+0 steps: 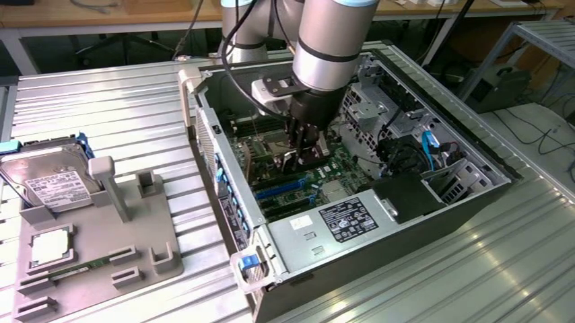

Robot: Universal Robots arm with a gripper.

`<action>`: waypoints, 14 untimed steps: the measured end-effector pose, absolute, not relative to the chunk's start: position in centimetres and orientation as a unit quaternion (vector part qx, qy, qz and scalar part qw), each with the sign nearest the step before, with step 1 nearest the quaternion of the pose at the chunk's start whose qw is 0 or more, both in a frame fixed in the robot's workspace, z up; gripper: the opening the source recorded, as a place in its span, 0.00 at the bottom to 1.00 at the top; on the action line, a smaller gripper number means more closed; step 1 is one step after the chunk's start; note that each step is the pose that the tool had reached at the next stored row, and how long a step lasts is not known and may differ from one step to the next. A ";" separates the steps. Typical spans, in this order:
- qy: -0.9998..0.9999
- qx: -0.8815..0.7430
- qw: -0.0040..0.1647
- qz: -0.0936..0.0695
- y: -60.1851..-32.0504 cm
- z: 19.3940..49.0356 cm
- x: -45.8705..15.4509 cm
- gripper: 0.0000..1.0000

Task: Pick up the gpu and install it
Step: 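Insert the gpu into the slot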

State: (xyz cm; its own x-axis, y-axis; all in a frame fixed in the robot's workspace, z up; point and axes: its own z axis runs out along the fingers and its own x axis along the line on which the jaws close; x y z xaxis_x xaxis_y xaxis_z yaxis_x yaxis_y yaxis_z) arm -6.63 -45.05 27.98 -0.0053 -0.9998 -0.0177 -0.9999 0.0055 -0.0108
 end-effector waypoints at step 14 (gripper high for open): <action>0.709 -0.705 0.010 0.002 -45.5 27.3 -7.5 0.28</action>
State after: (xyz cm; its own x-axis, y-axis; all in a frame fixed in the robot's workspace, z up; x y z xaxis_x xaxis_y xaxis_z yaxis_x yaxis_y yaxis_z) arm -7.50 -45.53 27.32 -0.0053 -0.9998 -0.0176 -0.9999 0.0055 -0.0108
